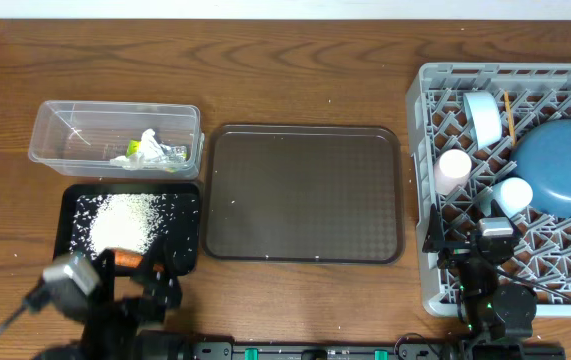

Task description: Sort waste into correct bins and load items into the dishwasher rack

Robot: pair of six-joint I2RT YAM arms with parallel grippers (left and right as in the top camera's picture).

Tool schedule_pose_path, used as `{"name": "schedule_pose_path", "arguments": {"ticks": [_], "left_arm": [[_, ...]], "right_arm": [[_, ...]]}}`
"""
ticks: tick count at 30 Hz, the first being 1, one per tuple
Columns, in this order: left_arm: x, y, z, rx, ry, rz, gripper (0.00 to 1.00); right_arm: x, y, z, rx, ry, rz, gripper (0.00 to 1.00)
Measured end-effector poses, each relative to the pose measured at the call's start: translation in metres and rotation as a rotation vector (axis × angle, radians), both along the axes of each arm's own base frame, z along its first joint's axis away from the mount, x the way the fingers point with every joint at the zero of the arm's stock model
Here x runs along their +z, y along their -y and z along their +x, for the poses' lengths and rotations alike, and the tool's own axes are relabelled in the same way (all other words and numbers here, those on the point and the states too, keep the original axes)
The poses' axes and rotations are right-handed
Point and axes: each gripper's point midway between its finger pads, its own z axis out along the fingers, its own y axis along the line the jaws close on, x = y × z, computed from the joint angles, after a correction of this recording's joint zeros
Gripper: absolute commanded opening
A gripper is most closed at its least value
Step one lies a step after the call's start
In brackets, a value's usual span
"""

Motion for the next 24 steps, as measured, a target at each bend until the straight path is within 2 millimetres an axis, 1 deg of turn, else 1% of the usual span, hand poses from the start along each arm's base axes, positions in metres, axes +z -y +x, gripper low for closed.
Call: {"name": "schedule_pose_path", "arguments": {"ticks": [3,6,10,14,16,19,24], "left_arm": [[-0.009,-0.002,-0.015,0.003,-0.006,0.001,0.98],[-0.014,-0.003,-0.023,0.004,0.002,0.001,0.98],[-0.024,-0.003,-0.026,0.005,0.004,0.0,0.98],[-0.034,-0.003,-0.021,0.005,-0.02,0.003,0.98],[-0.034,-0.002,-0.015,0.005,-0.011,0.002,0.98],[-0.028,-0.001,0.0,0.005,0.049,-0.004,0.98],[-0.015,0.003,0.035,0.0,0.202,-0.019,0.98]], "right_arm": [[0.0,0.0,0.0,0.0,0.0,0.0,0.99],[0.0,0.0,0.0,0.0,0.0,0.0,0.99],[0.0,0.0,0.0,0.0,0.0,0.0,0.99],[0.0,0.0,0.0,0.0,0.0,0.0,0.99],[0.0,0.0,0.0,0.0,0.0,0.0,0.99],[0.0,0.0,0.0,0.0,0.0,0.0,0.99],[0.0,0.0,0.0,0.0,0.0,0.0,0.99]]}}
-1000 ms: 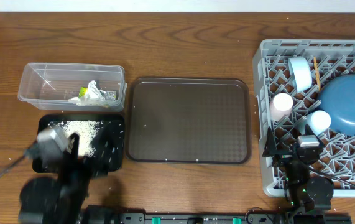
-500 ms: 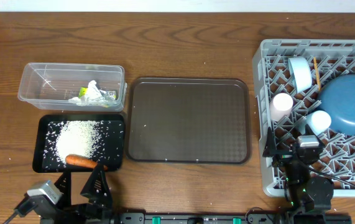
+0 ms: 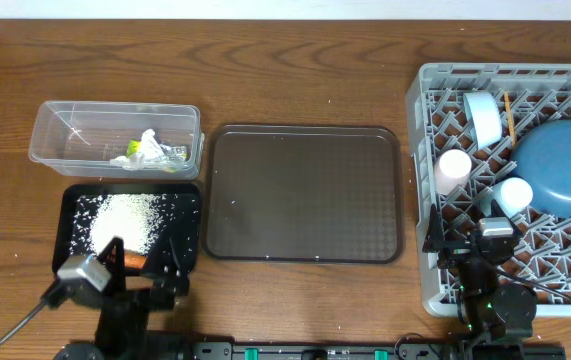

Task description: Sort waste into correct bins and load items into the dishwasher rack

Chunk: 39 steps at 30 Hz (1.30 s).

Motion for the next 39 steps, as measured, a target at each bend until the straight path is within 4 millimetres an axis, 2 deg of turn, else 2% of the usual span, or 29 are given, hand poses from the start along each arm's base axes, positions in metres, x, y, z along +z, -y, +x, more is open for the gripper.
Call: {"name": "schedule_pose_path", "arguments": {"ticks": [4,12,16,24,29,39], "left_arm": [[0.003,0.006,0.027,-0.02,0.137,-0.012,0.98],[-0.045,0.012,0.06,-0.035,0.208,-0.017,0.98],[-0.063,0.014,0.066,-0.045,0.222,-0.017,0.98],[-0.096,0.015,0.071,-0.048,0.116,-0.001,0.98],[-0.135,0.015,0.071,-0.054,-0.029,0.118,0.98],[-0.137,0.013,0.071,-0.077,0.0,0.538,0.98]], "right_arm": [[0.0,0.0,0.0,0.0,0.0,0.0,0.99],[0.0,0.0,0.0,0.0,0.0,0.0,0.99],[0.0,0.0,0.0,0.0,0.0,0.0,0.99],[0.0,0.0,0.0,0.0,0.0,0.0,0.99],[0.0,0.0,0.0,0.0,0.0,0.0,0.99],[0.0,0.0,0.0,0.0,0.0,0.0,0.99]]}}
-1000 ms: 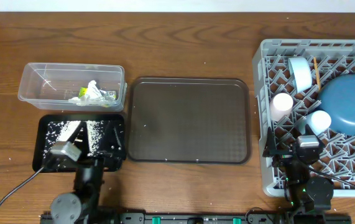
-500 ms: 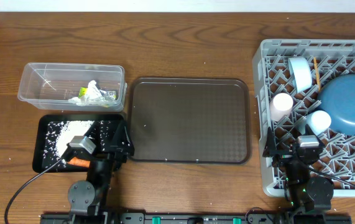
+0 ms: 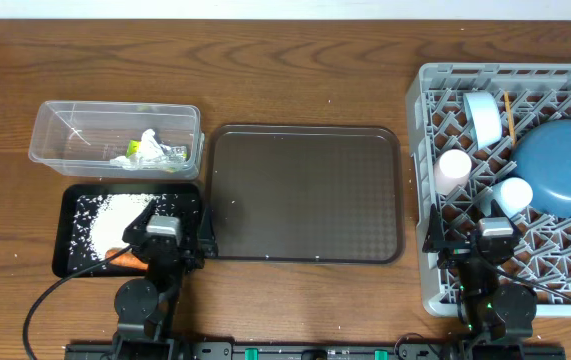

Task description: Sort waste into correct bins and load items into the dishwasher rack

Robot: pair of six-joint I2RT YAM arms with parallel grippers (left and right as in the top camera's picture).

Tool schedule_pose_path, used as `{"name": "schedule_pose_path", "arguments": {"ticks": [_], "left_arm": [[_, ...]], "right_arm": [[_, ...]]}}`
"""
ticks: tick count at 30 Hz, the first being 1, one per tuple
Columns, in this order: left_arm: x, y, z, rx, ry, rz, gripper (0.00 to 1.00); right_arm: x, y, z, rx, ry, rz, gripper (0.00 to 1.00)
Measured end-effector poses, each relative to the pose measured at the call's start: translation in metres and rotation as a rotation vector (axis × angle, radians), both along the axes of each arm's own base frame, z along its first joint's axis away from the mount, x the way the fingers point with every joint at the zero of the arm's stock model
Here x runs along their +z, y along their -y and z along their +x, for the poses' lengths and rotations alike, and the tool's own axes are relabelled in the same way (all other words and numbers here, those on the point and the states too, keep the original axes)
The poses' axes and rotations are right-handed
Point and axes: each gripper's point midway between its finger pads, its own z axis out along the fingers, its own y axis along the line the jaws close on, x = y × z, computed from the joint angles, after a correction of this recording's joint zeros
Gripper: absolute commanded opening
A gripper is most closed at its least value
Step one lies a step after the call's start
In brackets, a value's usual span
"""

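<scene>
The clear bin point(image 3: 60, 135) at the back left holds crumpled wrappers point(image 3: 151, 150). In front of it the black tray point(image 3: 70, 235) carries white rice point(image 3: 120, 212) and an orange scrap point(image 3: 125, 259). The grey dishwasher rack point(image 3: 435, 80) on the right holds a blue bowl point(image 3: 563, 168), white cups point(image 3: 454, 170) and a thin stick point(image 3: 508, 105). My left gripper point(image 3: 165, 238) sits over the black tray's near right part. My right gripper point(image 3: 490, 240) sits over the rack's near edge. From overhead neither gripper's fingers can be made out.
A brown serving tray point(image 3: 305, 190) lies bare in the middle of the wooden table point(image 3: 295, 75). A few rice grains are scattered around the black tray and on the brown tray.
My left arm has moved right, from the table's near left edge to over the black tray's near right part. The right arm and all items are where they were.
My left arm was low at the near left corner, beside the black tray's front edge. Then it stood slightly further right. Now it is folded over the tray's near right part. The right arm stayed over the rack's front throughout.
</scene>
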Motion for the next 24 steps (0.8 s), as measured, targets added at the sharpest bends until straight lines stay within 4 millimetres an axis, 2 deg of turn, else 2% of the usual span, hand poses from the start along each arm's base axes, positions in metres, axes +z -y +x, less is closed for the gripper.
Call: {"name": "schedule_pose_path", "arguments": {"ticks": [5,15,24], "left_arm": [[0.0,0.0,0.0,-0.008,0.01,0.076,0.98],[0.0,0.0,0.0,-0.011,0.015,0.114,0.98],[0.0,-0.015,0.001,0.048,0.011,0.115,0.98]], "right_arm": [[0.0,0.0,0.0,0.0,0.0,0.0,0.99],[0.0,0.0,0.0,0.0,0.0,0.0,0.99],[0.0,0.0,0.0,0.0,0.0,0.0,0.99]]}}
